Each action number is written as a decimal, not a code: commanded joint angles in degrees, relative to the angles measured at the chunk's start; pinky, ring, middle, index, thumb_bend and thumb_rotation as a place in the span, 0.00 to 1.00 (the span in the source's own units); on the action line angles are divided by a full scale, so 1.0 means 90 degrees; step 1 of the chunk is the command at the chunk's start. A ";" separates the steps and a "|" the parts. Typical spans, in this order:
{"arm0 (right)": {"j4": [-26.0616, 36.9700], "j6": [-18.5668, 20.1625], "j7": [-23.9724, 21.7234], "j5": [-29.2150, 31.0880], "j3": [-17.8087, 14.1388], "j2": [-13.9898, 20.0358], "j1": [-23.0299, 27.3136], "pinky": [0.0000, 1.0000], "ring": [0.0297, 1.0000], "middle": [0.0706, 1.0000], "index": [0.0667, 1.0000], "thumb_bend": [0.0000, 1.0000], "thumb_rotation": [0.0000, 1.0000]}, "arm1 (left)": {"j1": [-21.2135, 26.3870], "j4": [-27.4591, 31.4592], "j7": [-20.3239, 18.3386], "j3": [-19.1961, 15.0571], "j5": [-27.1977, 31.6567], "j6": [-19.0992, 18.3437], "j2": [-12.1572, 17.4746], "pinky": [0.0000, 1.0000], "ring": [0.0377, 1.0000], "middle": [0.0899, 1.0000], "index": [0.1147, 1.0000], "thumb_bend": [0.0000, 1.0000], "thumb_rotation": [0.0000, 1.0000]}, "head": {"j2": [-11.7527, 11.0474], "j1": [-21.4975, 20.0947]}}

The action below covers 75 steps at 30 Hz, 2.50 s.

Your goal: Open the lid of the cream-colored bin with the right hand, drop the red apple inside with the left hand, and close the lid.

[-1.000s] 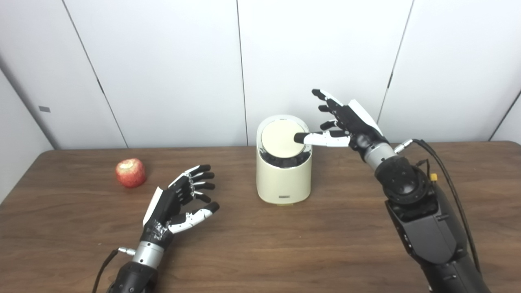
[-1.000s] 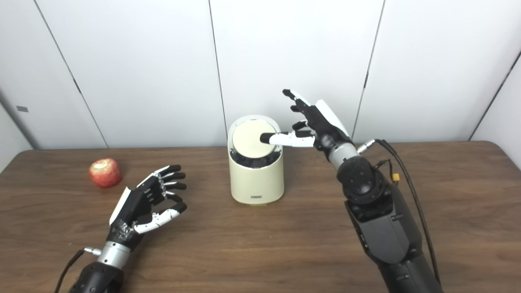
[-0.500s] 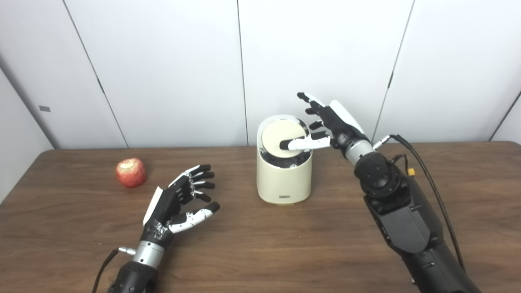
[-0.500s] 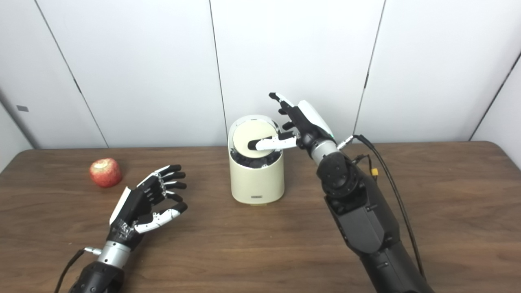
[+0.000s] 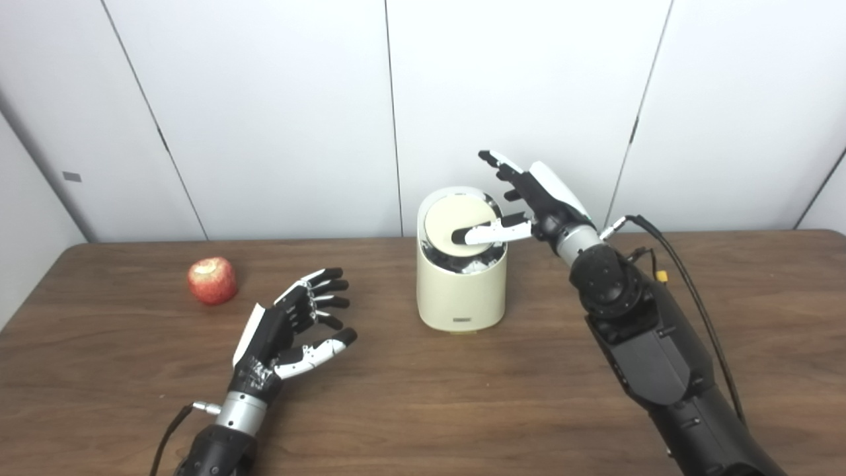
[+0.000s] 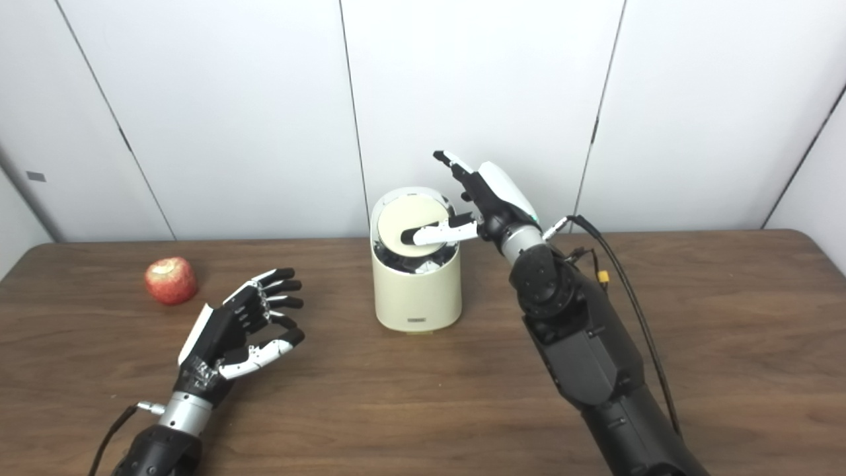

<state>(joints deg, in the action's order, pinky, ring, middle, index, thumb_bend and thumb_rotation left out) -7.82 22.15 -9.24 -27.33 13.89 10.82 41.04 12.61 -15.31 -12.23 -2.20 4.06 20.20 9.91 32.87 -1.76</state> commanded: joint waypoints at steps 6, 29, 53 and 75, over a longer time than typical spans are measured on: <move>0.0075 -0.0324 0.0164 -0.0065 -0.0089 0.0156 0.0362 0.72 0.87 0.94 0.93 0.75 0.33 | -0.0353 -0.0210 0.0028 0.0124 0.0055 0.0019 -0.0209 0.55 0.69 0.76 0.81 0.65 0.12 | 0.0030 -0.0011; 0.0127 -0.0274 0.0129 -0.0854 0.0403 0.0254 0.0310 0.70 0.86 0.90 0.90 0.86 0.21 | -0.0403 -0.0020 0.0075 0.0140 -0.0005 -0.0106 -0.0213 0.55 0.69 0.76 0.81 0.65 0.12 | 0.0116 0.0025; 0.0032 0.0529 -0.3333 -0.4117 0.0360 -0.0370 0.1125 0.70 0.87 0.95 0.89 0.88 0.14 | -0.0498 0.0246 0.0138 0.0149 -0.0094 -0.0274 -0.0263 0.56 0.68 0.76 0.81 0.65 0.13 | 0.0236 0.0118; 0.1334 0.0462 -0.1967 -0.2574 -0.0449 -0.0152 0.0224 0.60 0.79 0.86 0.85 0.83 0.23 | -0.0430 0.0139 0.0085 0.0132 -0.0038 -0.0256 -0.0234 0.55 0.68 0.75 0.81 0.67 0.15 | 0.0233 0.0090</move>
<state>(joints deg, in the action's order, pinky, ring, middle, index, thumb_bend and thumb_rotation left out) 1.55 26.70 -29.63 -51.96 11.51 8.52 41.28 10.80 -11.89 -11.65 -1.59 2.79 17.98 8.74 34.89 -0.88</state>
